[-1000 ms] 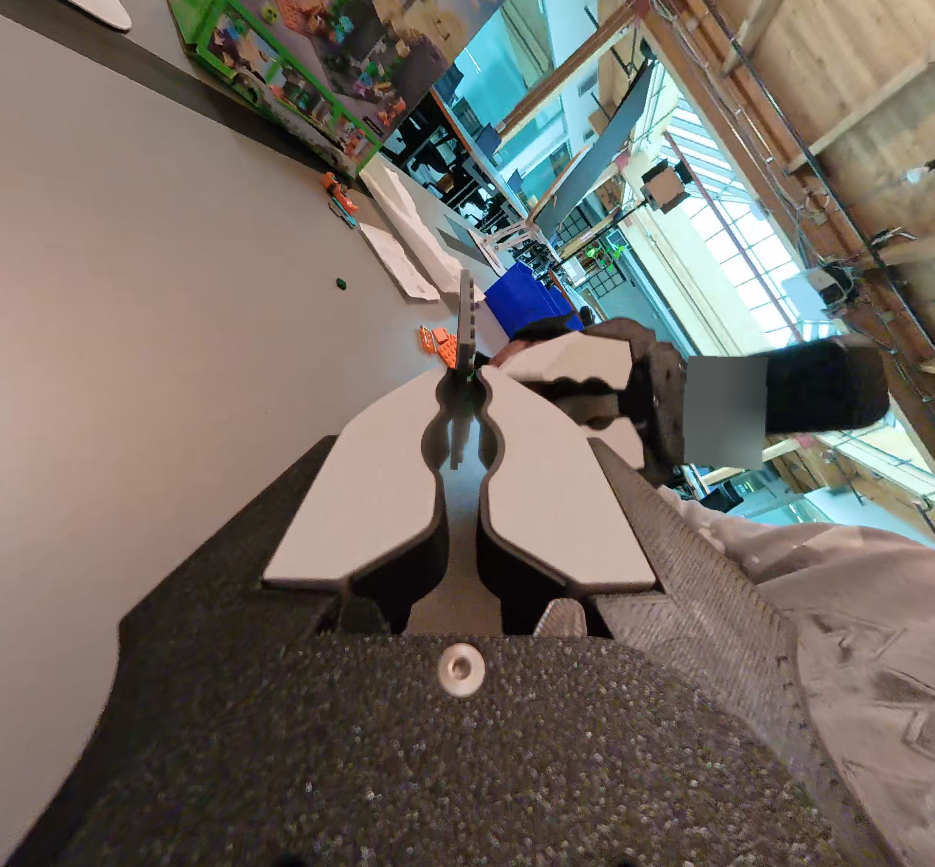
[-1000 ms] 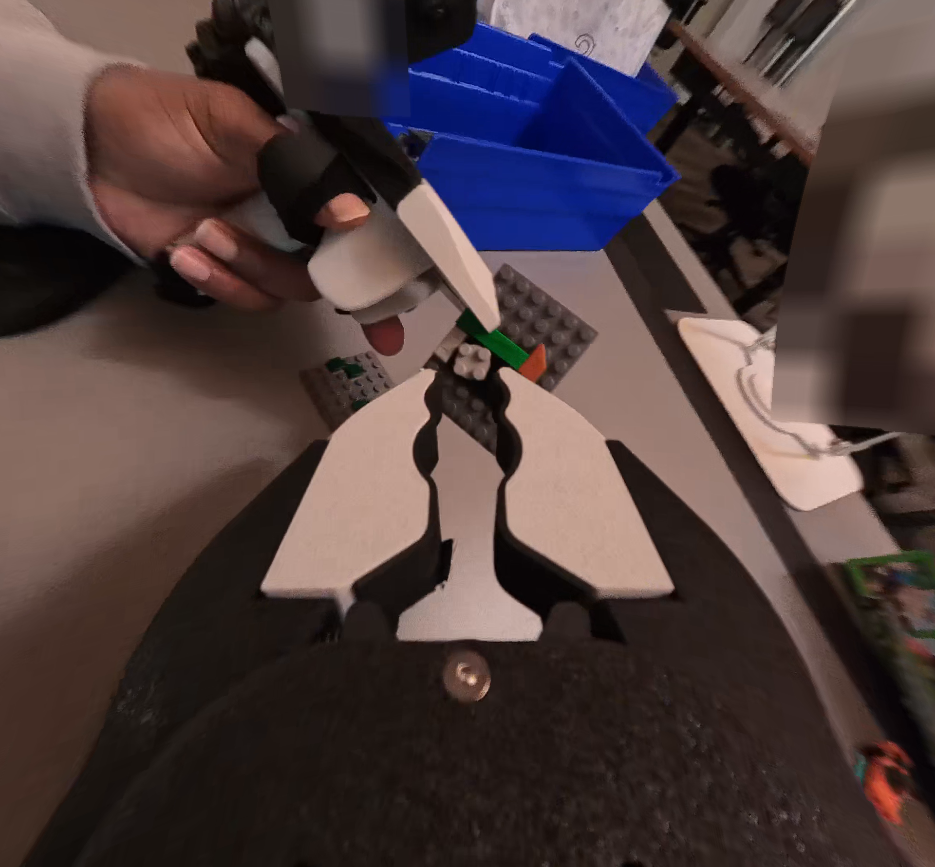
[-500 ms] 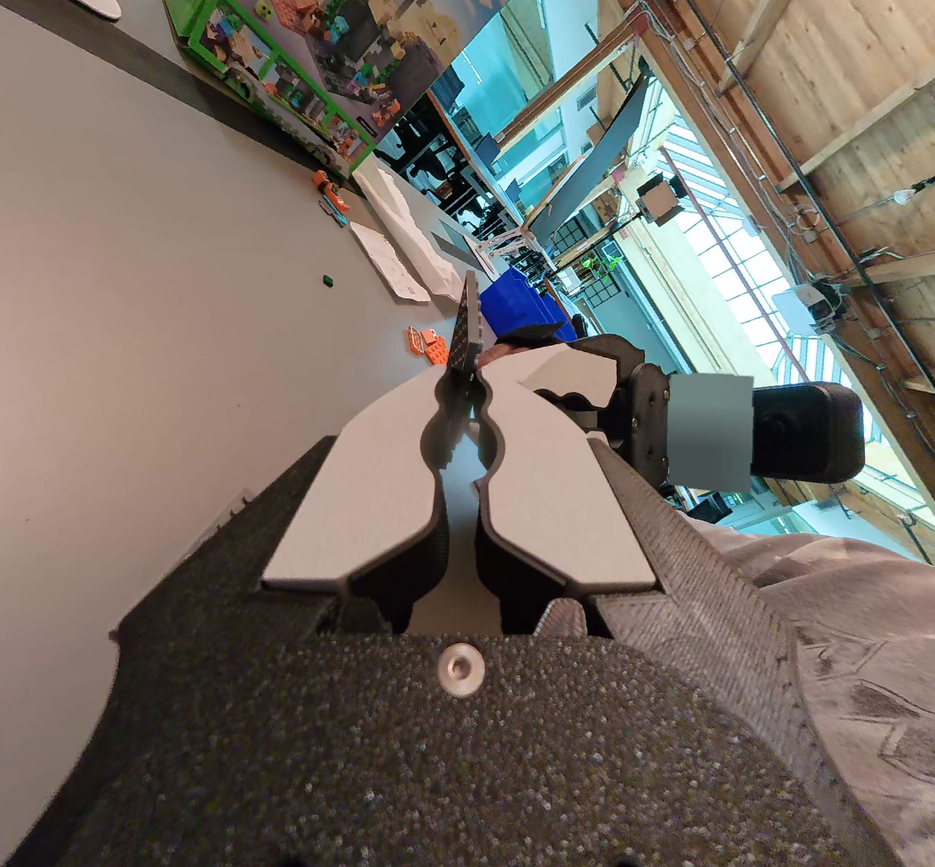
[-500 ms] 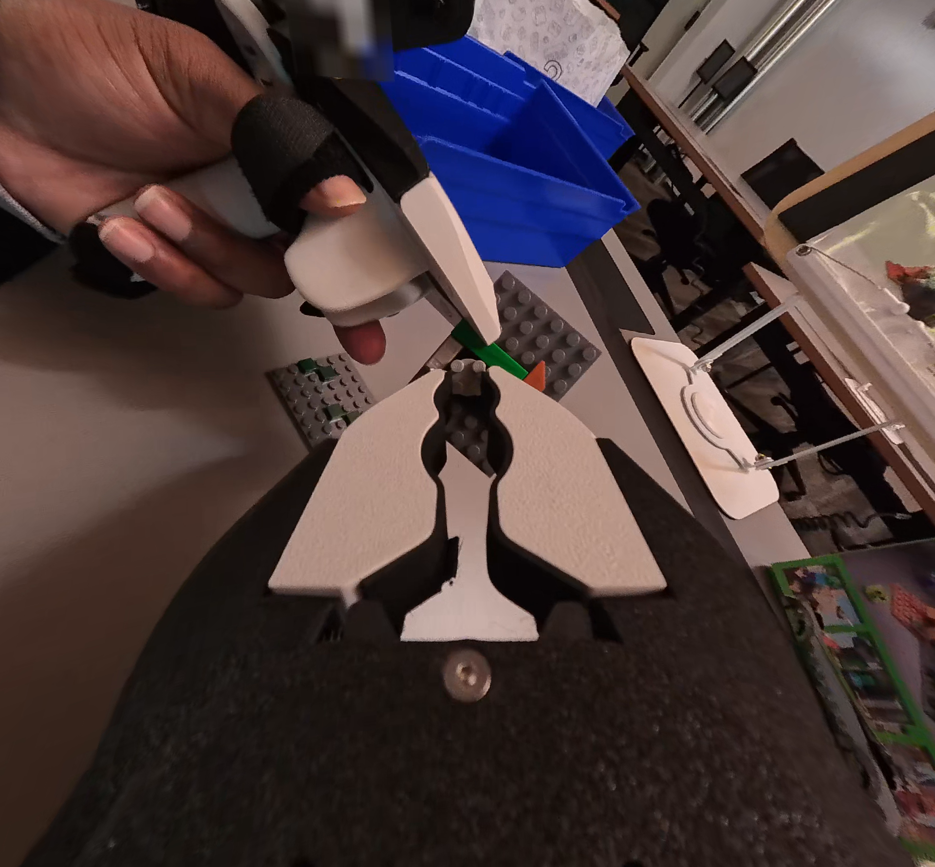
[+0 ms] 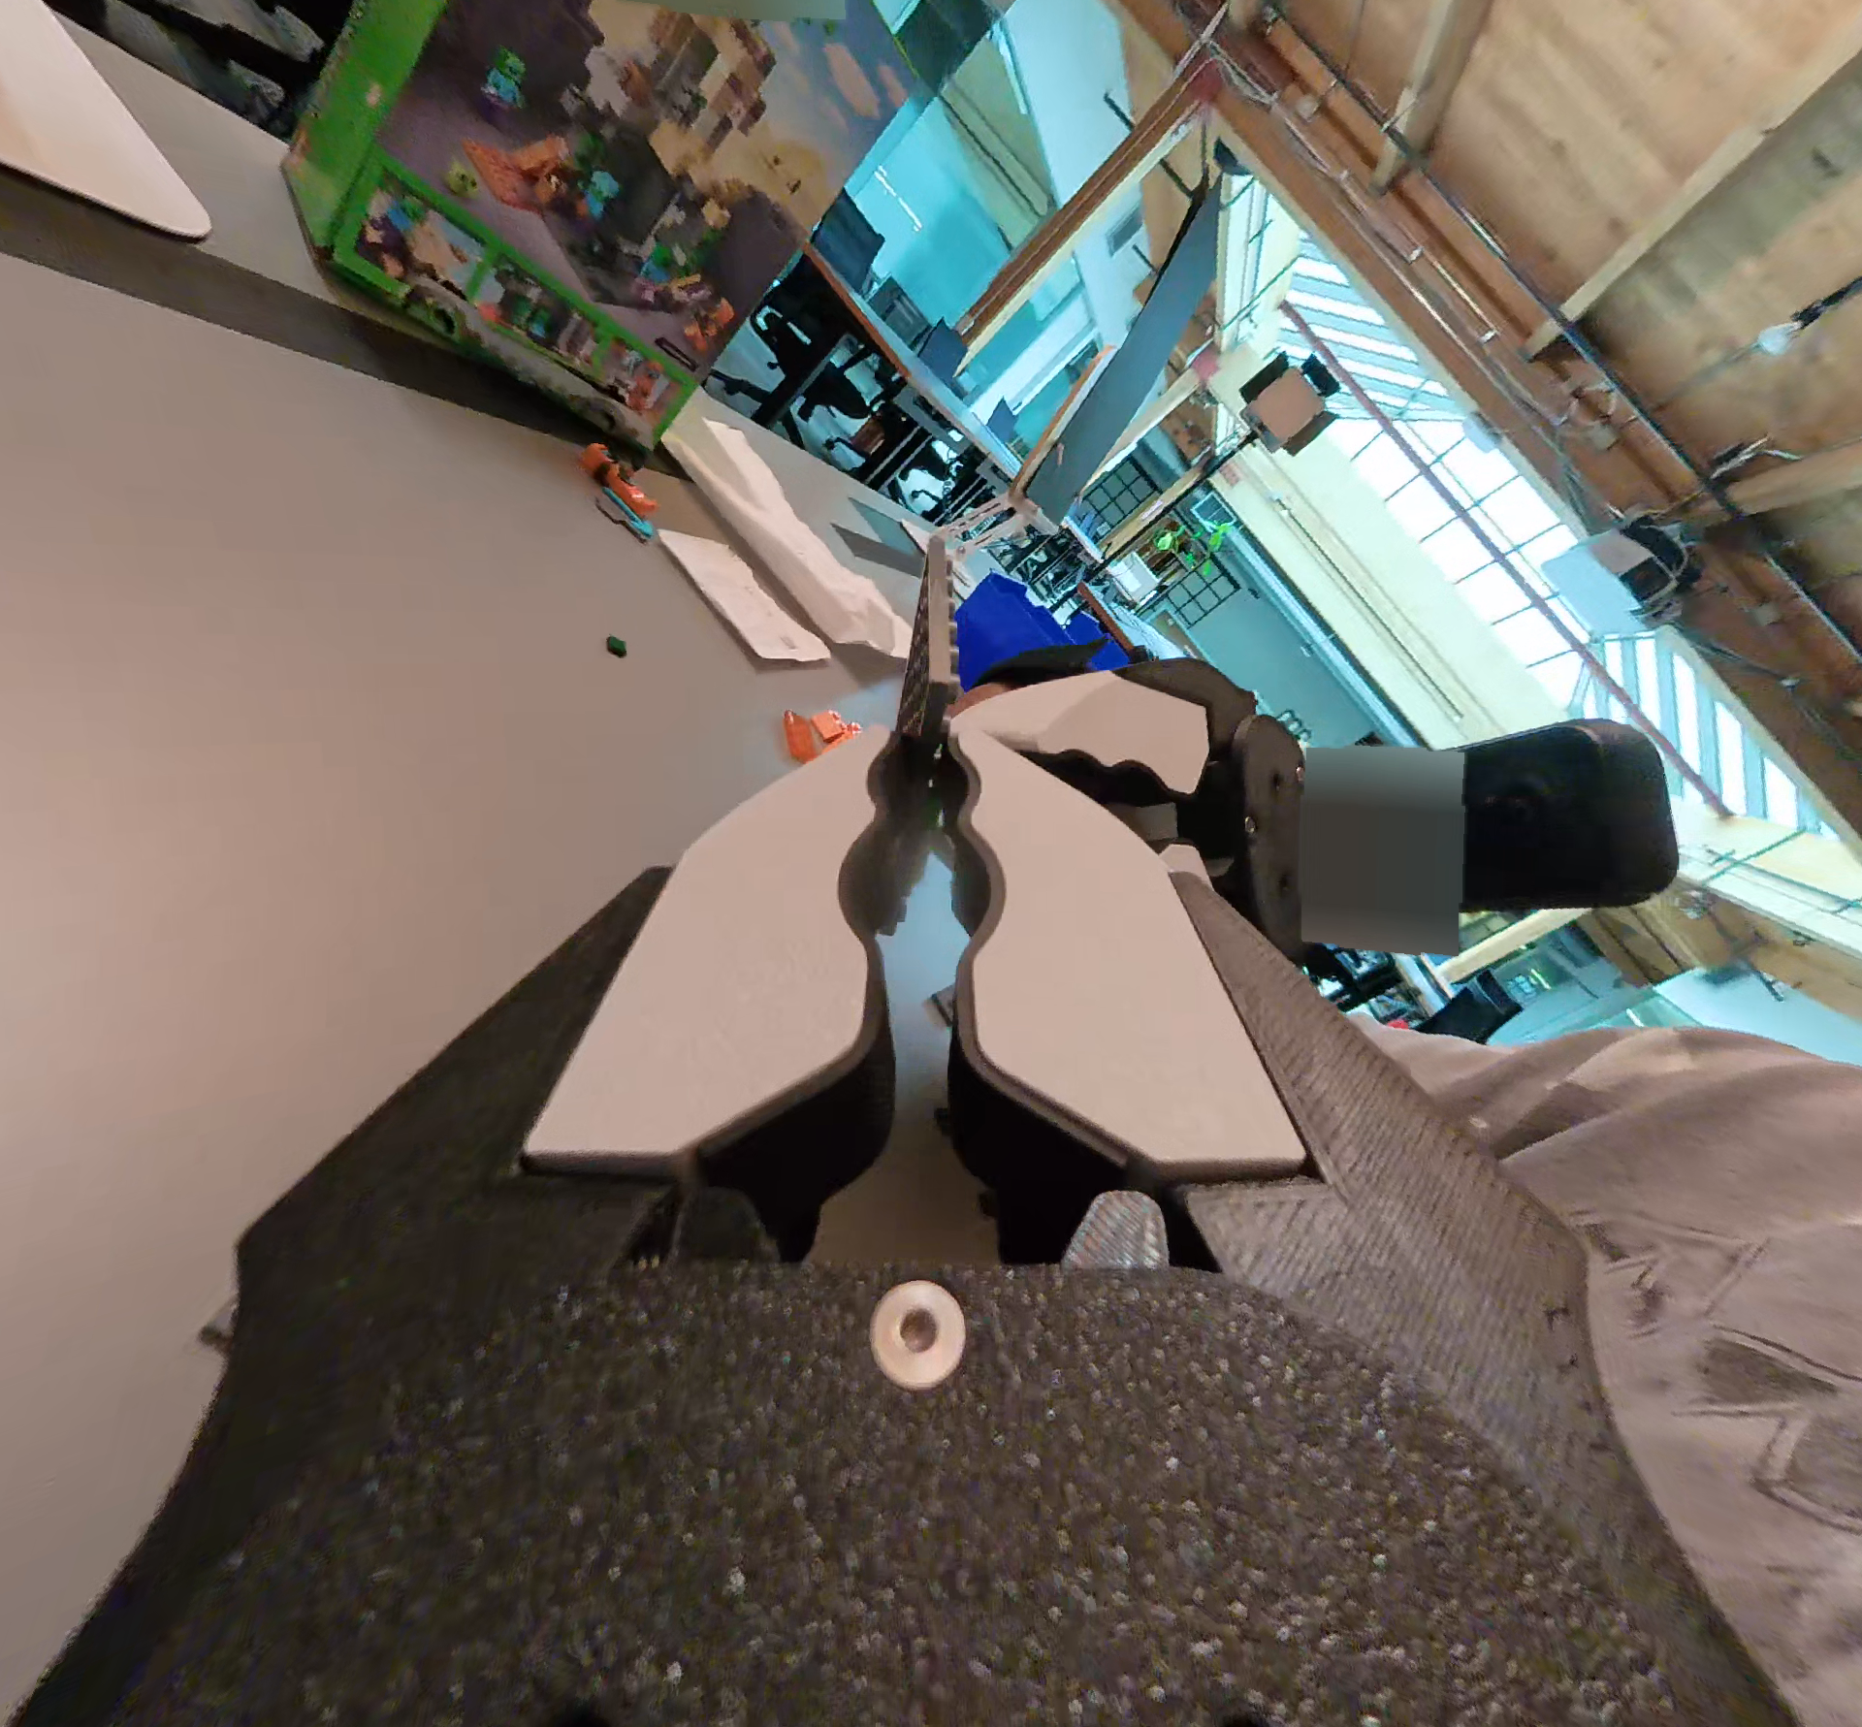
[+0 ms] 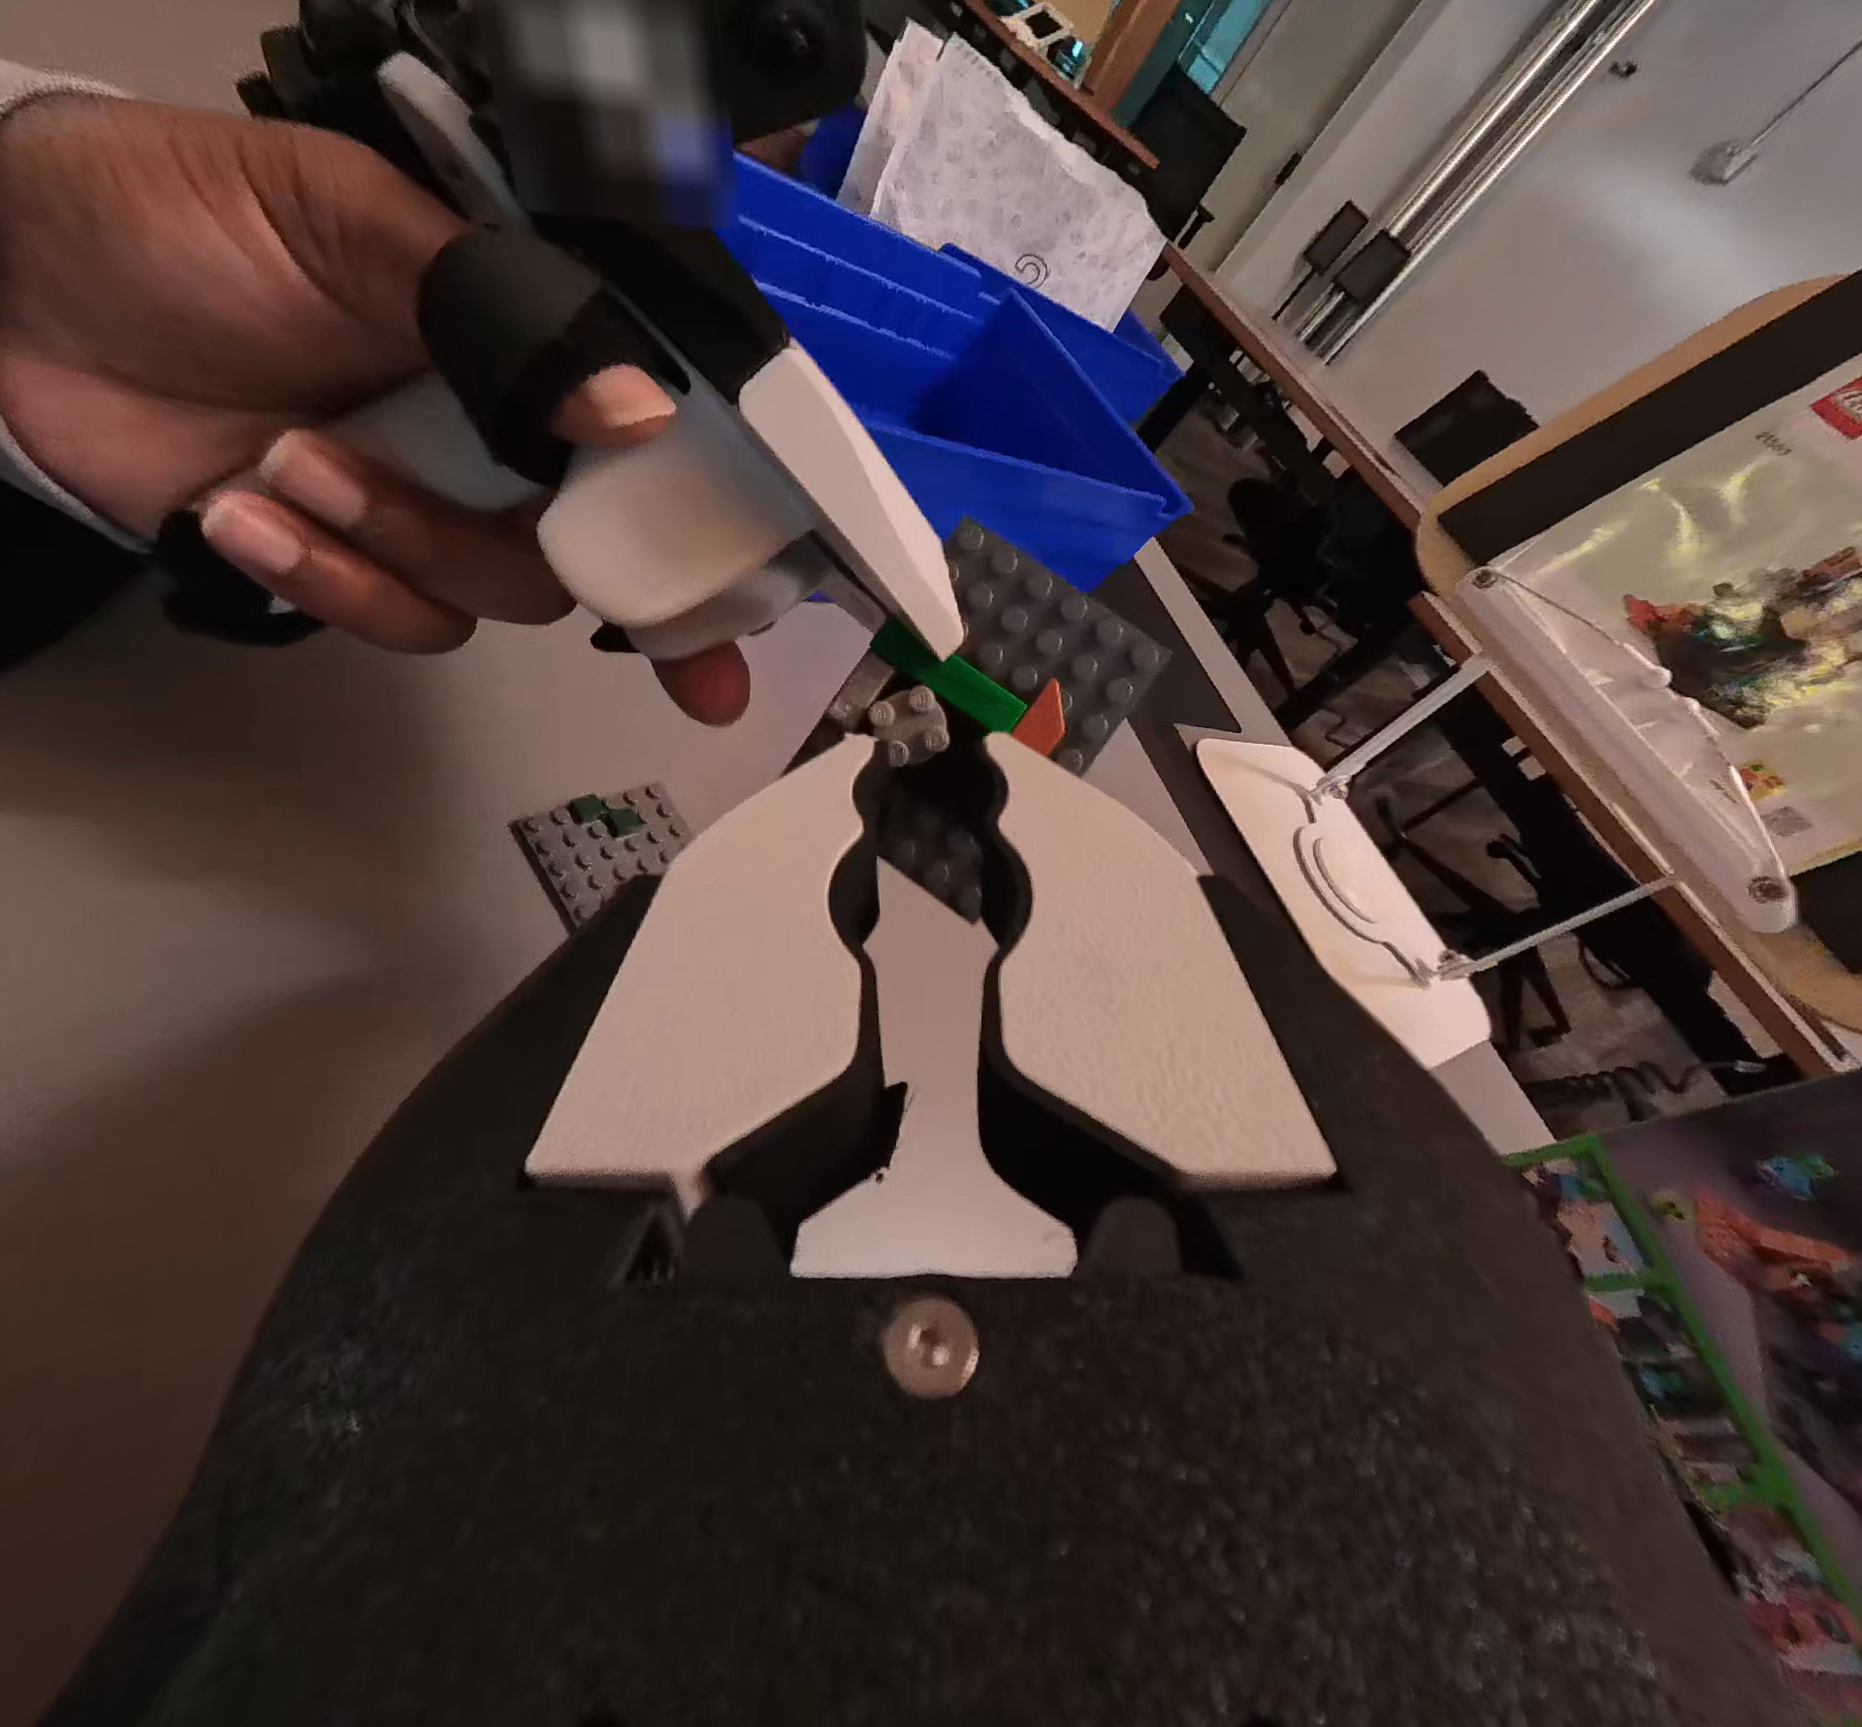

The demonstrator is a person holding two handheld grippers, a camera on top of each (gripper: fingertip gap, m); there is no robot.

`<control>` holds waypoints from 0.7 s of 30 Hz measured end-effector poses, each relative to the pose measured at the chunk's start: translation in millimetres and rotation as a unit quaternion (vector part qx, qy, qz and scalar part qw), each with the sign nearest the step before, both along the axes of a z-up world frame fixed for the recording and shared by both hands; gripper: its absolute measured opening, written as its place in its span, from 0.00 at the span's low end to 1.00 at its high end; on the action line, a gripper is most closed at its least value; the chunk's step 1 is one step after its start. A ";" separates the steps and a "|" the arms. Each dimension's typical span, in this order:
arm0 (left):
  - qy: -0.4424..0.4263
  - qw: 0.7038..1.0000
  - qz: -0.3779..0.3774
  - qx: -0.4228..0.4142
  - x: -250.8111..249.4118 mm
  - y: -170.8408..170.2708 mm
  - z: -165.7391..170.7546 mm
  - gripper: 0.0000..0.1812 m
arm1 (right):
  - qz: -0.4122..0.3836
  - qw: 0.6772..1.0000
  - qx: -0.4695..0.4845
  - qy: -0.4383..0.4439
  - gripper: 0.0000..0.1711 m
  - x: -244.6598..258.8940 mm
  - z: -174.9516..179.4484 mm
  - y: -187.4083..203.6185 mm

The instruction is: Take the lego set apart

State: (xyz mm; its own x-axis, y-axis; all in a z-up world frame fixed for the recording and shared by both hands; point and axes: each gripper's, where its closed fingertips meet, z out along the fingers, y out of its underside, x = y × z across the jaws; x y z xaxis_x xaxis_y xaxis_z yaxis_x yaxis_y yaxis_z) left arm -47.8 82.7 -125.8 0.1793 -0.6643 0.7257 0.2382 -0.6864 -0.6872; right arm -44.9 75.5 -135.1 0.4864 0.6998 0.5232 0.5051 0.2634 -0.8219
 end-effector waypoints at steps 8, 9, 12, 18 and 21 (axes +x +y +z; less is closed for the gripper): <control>0.017 1.000 0.005 0.002 1.7 -0.6 -4.9 0.04 | -0.001 1.000 0.002 -0.026 0.07 -3.2 -6.9 -1.1; 0.018 1.000 0.006 0.001 2.1 -0.5 -5.2 0.04 | 0.000 1.000 0.000 -0.026 0.07 -2.8 -7.4 -0.9; 0.022 1.000 0.006 -0.003 2.4 -0.5 -6.7 0.04 | -0.003 0.999 0.004 -0.036 0.07 -2.4 -9.9 -0.1; 0.024 1.000 0.002 0.002 2.9 -1.6 -5.5 0.04 | 0.004 1.000 -0.004 -0.024 0.00 -1.7 -8.9 -2.1; 0.031 0.999 0.008 0.010 3.0 -0.8 -5.1 0.04 | 0.007 1.000 -0.007 -0.014 0.00 -1.6 -8.0 -2.5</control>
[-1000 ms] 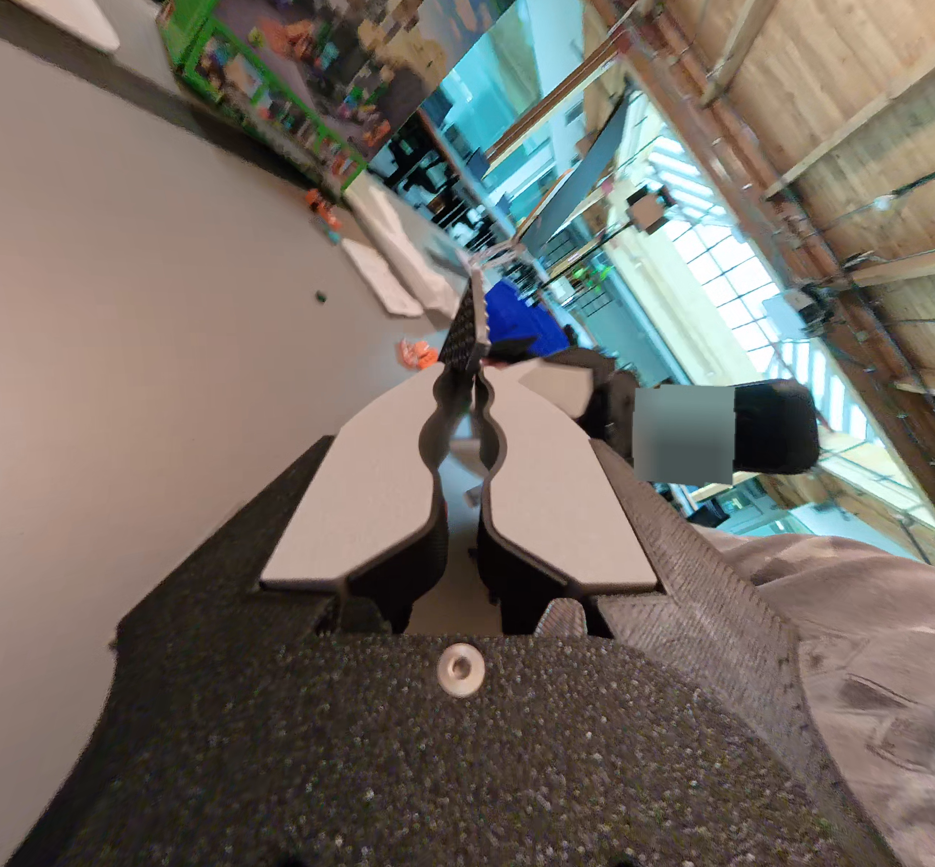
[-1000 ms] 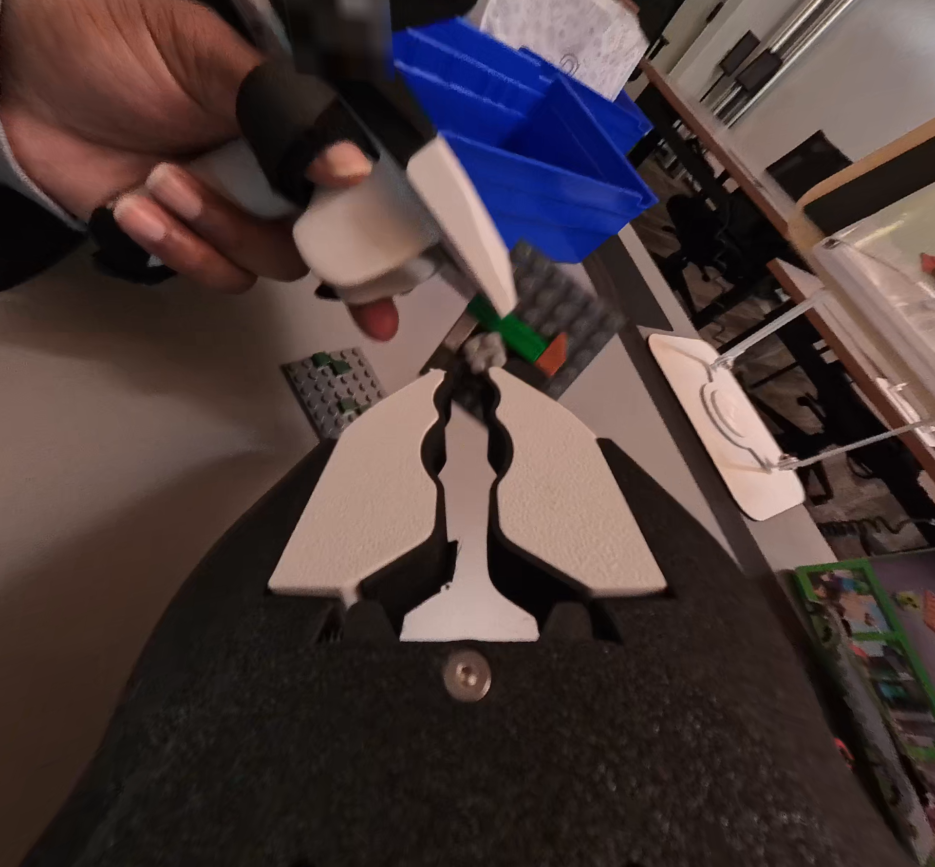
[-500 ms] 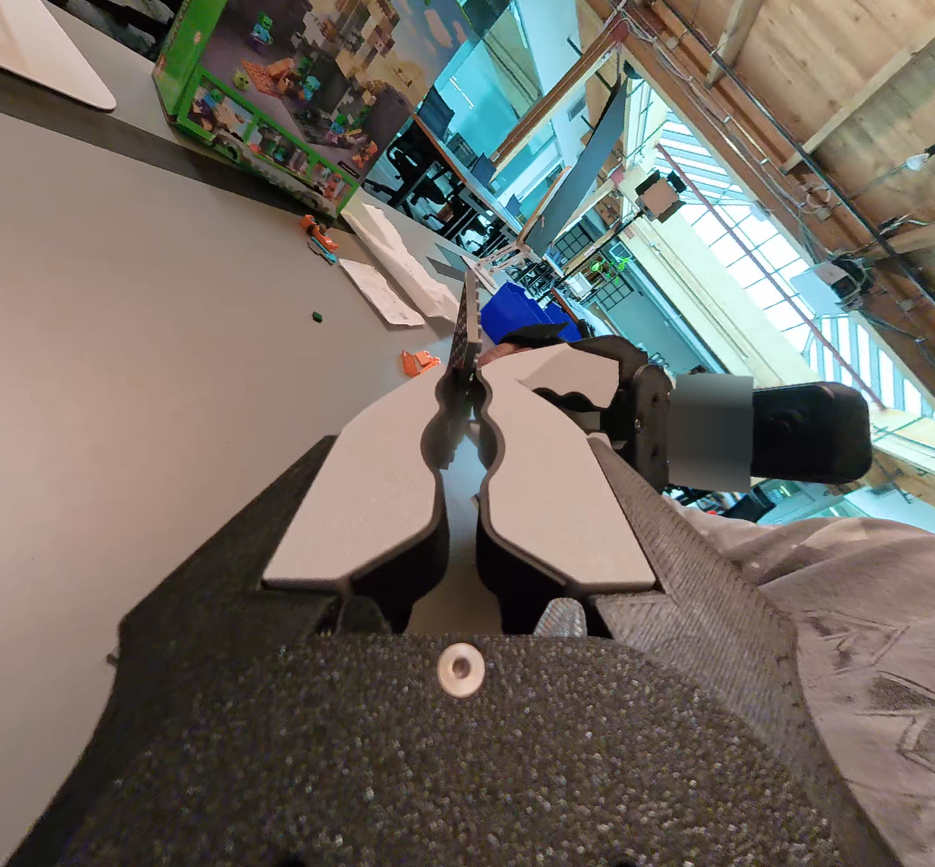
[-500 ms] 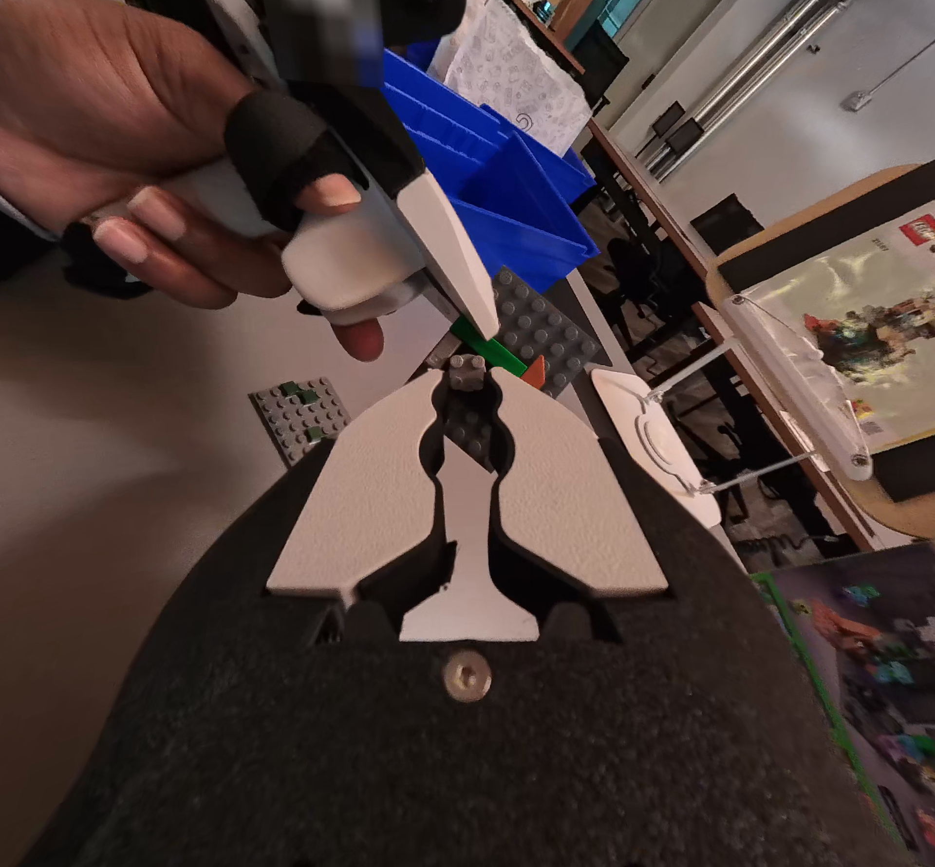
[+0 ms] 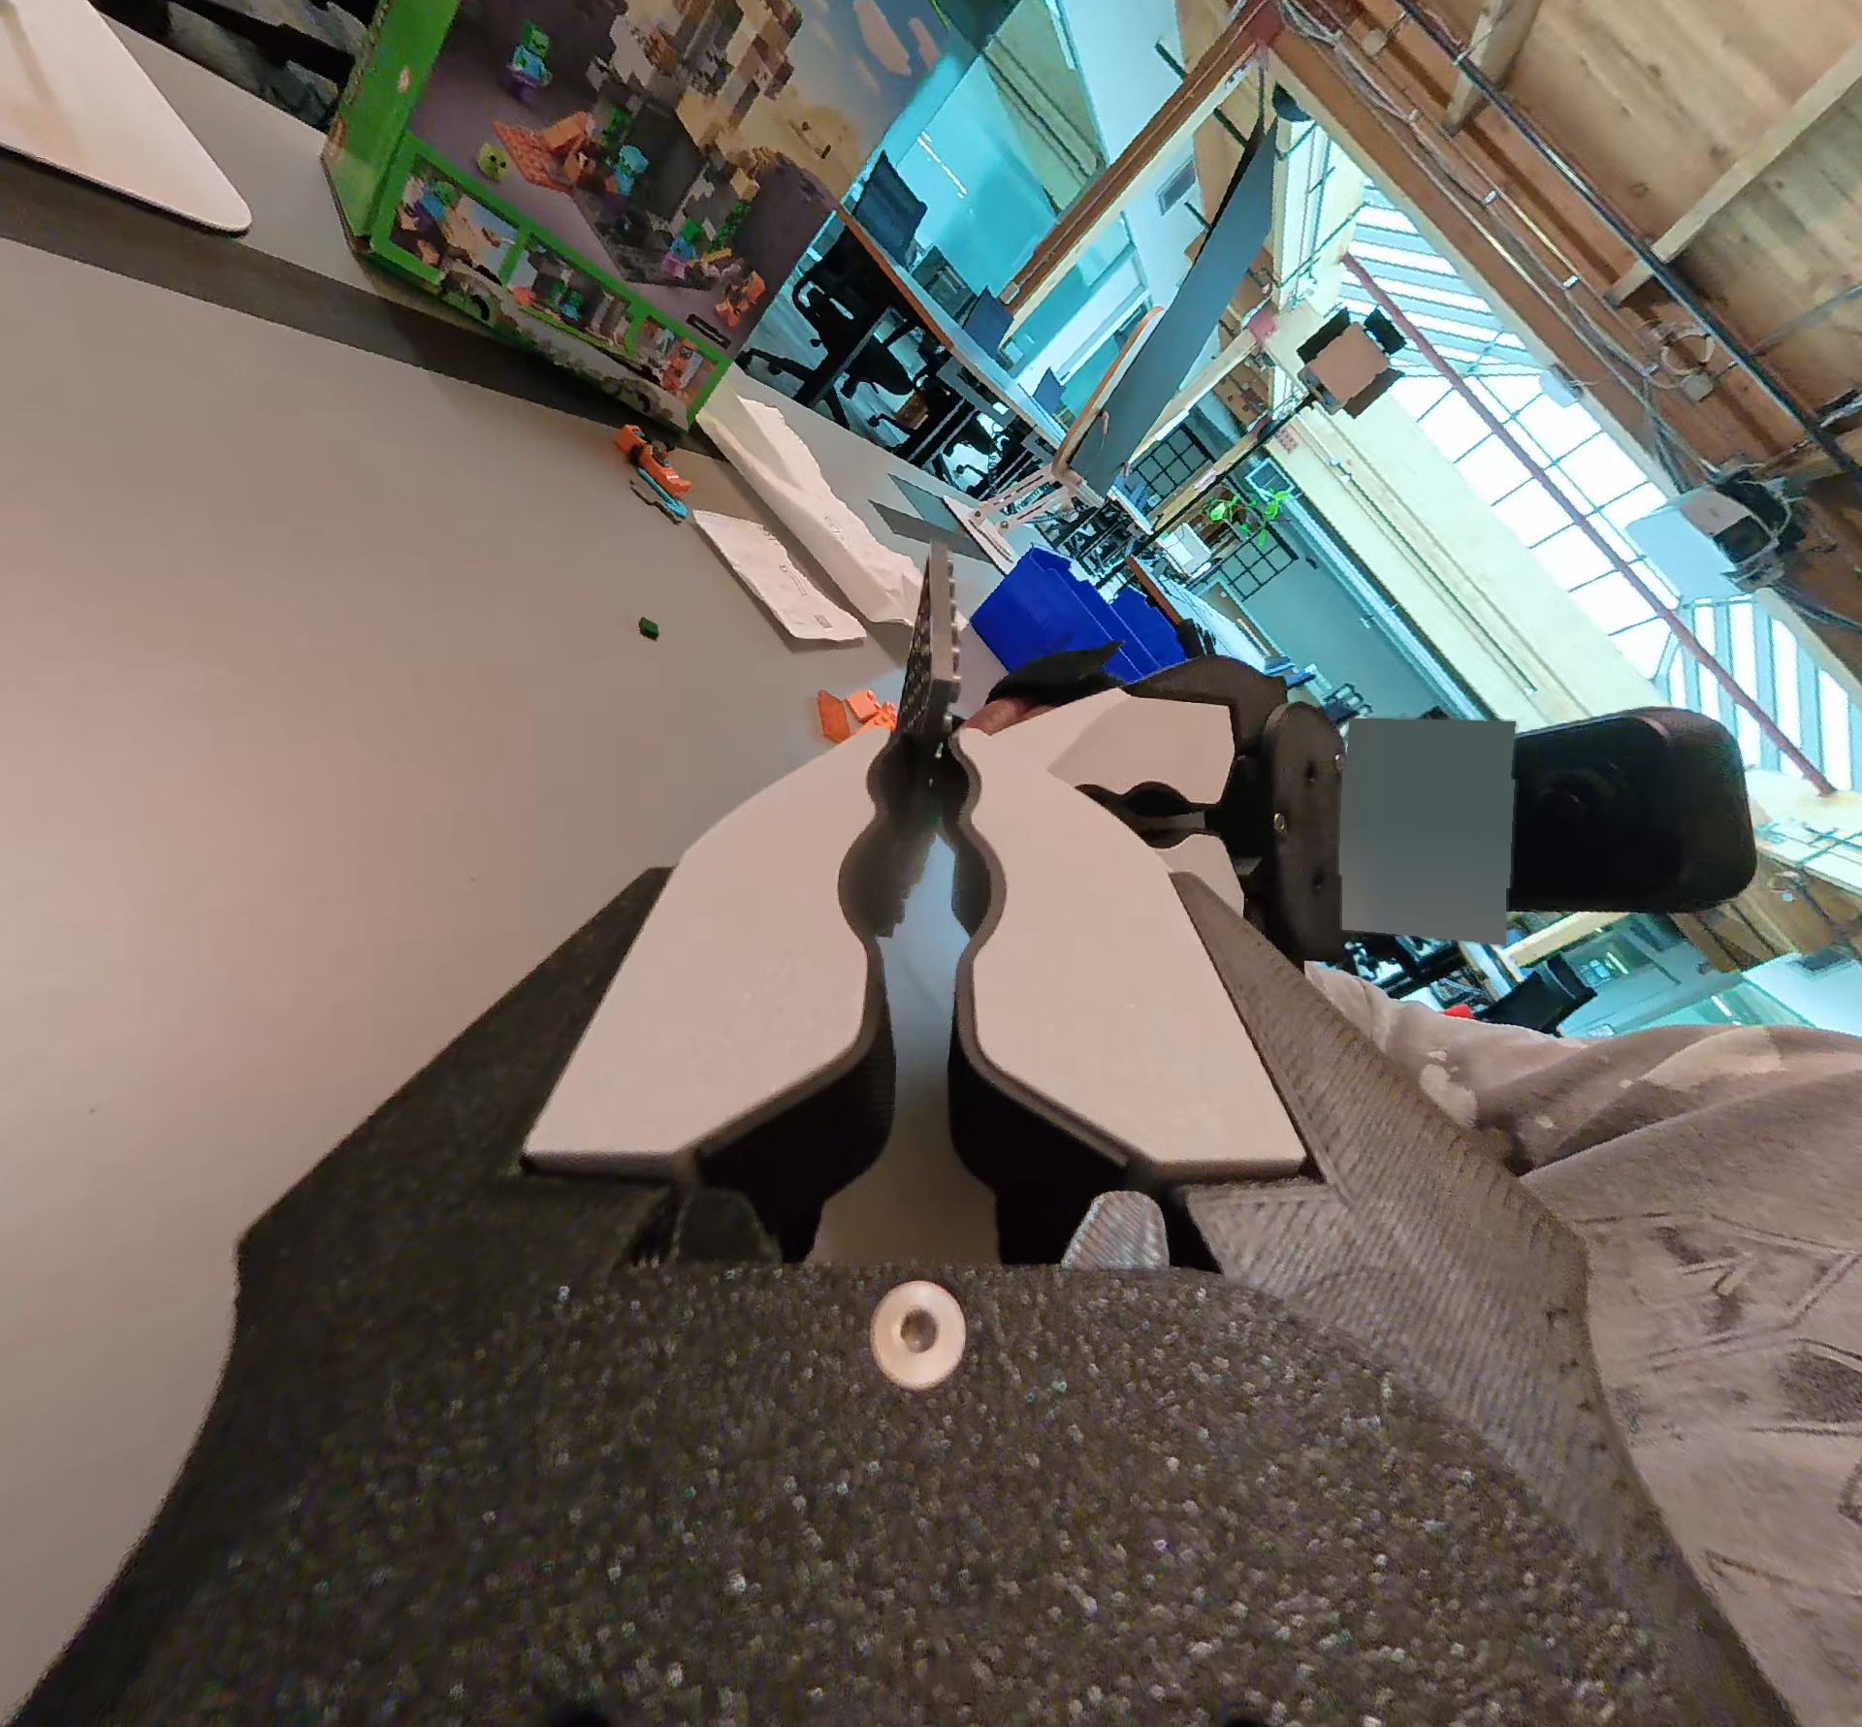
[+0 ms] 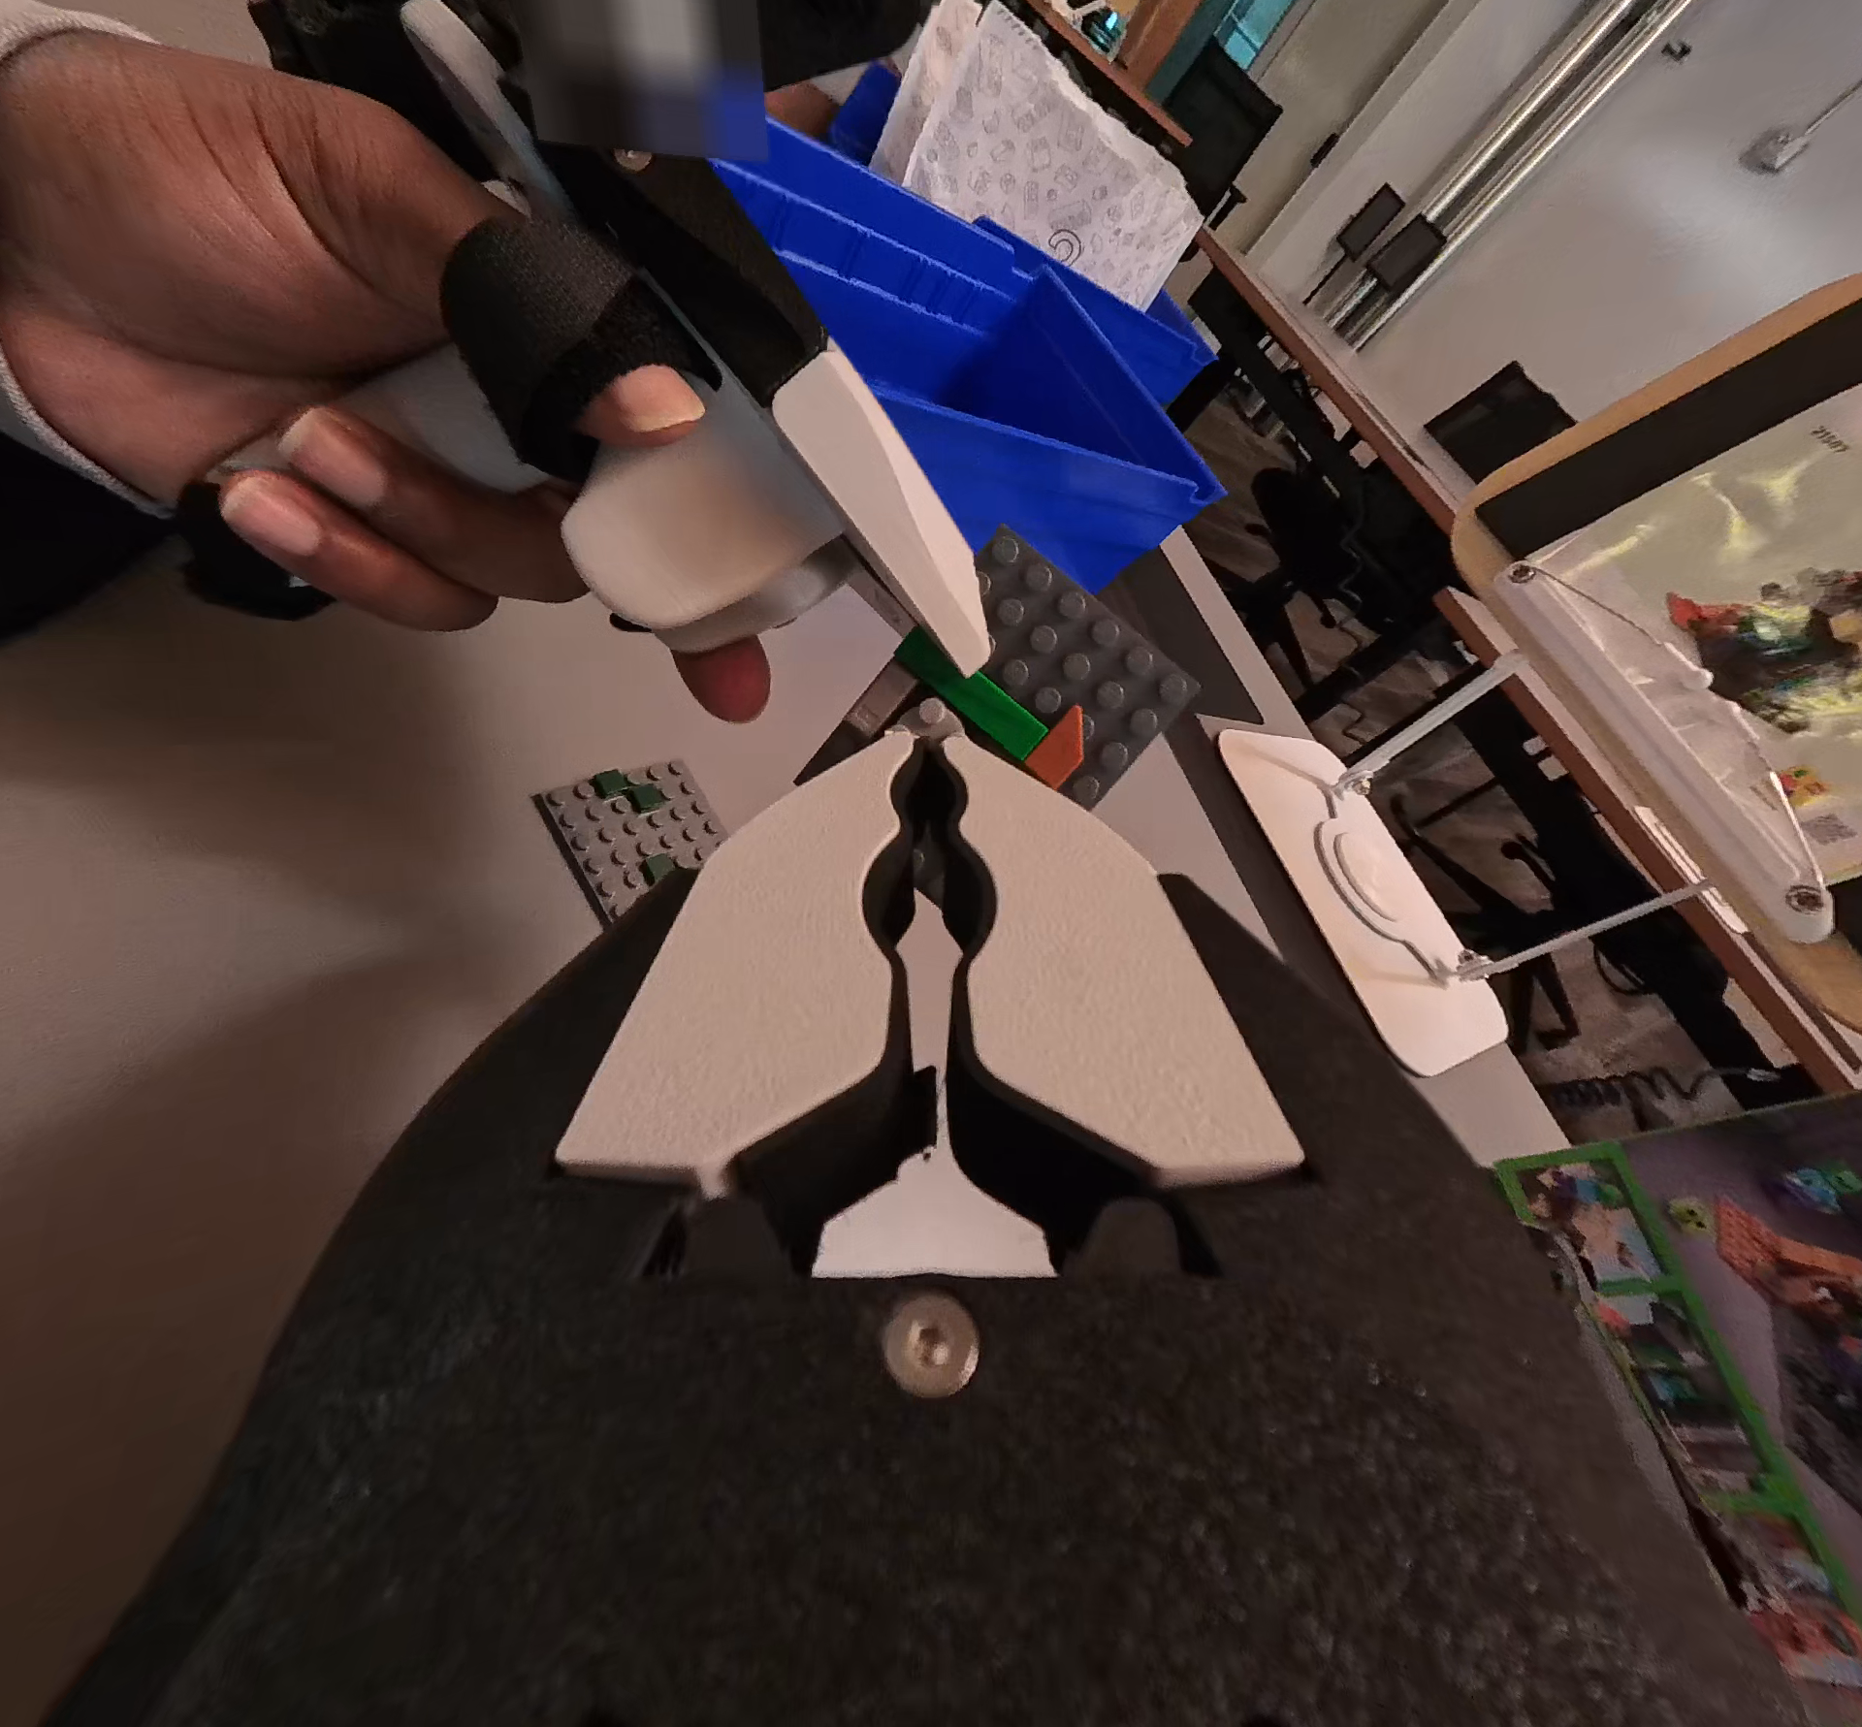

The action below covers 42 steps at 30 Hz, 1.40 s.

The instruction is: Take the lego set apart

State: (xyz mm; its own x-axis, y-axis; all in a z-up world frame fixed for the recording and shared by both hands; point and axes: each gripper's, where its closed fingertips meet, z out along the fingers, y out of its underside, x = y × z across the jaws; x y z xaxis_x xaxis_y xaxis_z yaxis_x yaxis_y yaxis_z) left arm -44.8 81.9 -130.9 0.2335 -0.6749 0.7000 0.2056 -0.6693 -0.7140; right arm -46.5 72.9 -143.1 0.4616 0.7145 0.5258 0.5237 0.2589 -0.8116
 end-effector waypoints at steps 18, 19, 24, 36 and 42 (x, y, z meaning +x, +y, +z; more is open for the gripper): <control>0.053 0.998 0.005 0.043 1.3 -2.6 -3.9 0.04 | -0.010 0.997 0.037 -0.074 0.02 1.2 -6.7 1.7; 0.056 0.998 0.003 0.041 1.6 -3.0 -4.9 0.04 | -0.011 0.996 0.041 -0.083 0.02 1.1 -8.2 1.4; 0.075 0.995 -0.012 0.063 7.0 -10.2 -6.1 0.05 | -0.012 0.988 0.053 -0.144 0.00 -0.5 -26.8 0.3; 0.035 0.997 0.023 0.068 -10.2 4.5 13.6 0.04 | -0.010 0.996 0.079 -0.049 0.03 -2.6 1.6 -4.2; 0.022 0.998 0.017 0.047 -9.9 4.1 10.4 0.04 | -0.041 0.999 0.028 -0.004 0.15 8.4 10.9 7.7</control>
